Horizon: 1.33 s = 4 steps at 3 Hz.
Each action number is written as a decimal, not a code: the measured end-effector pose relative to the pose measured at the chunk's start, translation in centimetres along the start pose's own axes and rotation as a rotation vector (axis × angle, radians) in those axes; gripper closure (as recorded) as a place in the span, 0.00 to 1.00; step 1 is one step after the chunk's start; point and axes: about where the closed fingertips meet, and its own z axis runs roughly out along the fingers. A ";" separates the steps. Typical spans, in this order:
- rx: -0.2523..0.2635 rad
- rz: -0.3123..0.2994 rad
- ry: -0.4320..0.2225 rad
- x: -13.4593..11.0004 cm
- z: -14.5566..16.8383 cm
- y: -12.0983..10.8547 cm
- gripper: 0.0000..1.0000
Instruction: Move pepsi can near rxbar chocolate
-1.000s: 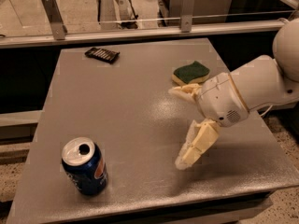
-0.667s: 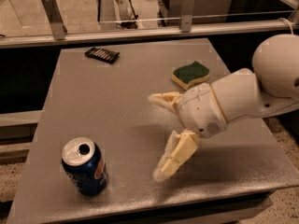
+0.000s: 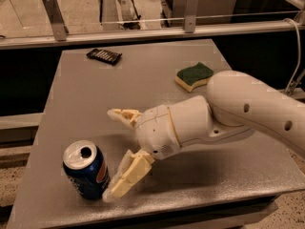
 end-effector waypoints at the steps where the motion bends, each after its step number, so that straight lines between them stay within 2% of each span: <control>1: -0.014 0.014 -0.045 -0.9 1.9 0.5 0.00; 2: -0.030 0.026 -0.079 -2.4 3.0 1.4 0.00; 3: -0.036 0.040 -0.112 -3.1 3.7 2.1 0.18; 4: -0.029 0.048 -0.125 -3.6 3.9 2.5 0.41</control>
Offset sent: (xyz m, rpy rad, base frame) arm -0.0250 0.0486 0.0215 0.1216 0.0726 0.0208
